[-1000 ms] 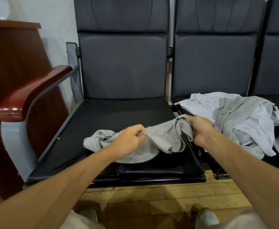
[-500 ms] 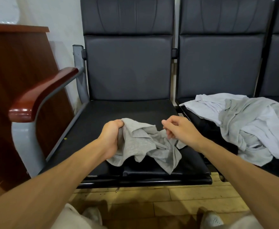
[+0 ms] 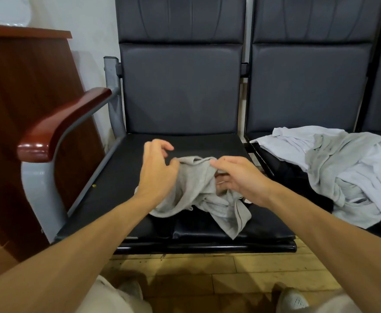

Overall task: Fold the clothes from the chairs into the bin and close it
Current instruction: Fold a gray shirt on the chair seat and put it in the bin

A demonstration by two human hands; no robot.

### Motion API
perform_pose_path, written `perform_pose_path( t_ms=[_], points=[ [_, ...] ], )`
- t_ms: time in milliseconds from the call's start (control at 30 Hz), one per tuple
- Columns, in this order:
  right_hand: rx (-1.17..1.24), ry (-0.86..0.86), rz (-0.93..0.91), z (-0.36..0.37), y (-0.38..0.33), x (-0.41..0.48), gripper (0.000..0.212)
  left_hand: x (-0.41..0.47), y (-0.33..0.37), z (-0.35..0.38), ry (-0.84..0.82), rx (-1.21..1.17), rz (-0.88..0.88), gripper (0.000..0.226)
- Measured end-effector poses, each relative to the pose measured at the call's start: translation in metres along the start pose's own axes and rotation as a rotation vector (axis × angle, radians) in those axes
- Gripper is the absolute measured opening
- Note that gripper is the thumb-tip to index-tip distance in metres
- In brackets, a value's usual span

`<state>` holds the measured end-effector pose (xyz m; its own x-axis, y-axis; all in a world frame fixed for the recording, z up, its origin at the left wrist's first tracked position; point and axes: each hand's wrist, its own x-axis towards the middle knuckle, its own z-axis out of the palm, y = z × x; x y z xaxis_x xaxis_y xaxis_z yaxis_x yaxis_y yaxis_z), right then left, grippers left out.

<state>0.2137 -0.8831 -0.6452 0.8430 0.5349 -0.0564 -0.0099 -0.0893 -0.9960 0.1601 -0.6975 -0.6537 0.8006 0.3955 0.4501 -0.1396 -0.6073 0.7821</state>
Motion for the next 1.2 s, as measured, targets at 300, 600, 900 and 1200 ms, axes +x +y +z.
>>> perform_pose_path(
  t_ms=[300, 600, 900, 1200],
  points=[
    [0.449, 0.164, -0.059, 0.011, -0.014, 0.008, 0.029, -0.012, -0.003, 0.008, -0.346, 0.189, 0.026, 0.023],
    [0.085, 0.060, 0.049, 0.002, 0.003, 0.001, 0.050, 0.007, 0.009, -0.012, -0.170, -0.463, -0.454, 0.033],
    [-0.820, -0.032, -0.005, 0.015, 0.017, 0.001, 0.034, 0.010, 0.017, -0.023, -0.203, -0.934, -0.712, 0.041],
    [-0.380, 0.192, -0.098, 0.004, 0.011, 0.003, 0.010, 0.015, -0.024, -0.027, 0.009, -0.305, -0.664, 0.011]
  ],
)
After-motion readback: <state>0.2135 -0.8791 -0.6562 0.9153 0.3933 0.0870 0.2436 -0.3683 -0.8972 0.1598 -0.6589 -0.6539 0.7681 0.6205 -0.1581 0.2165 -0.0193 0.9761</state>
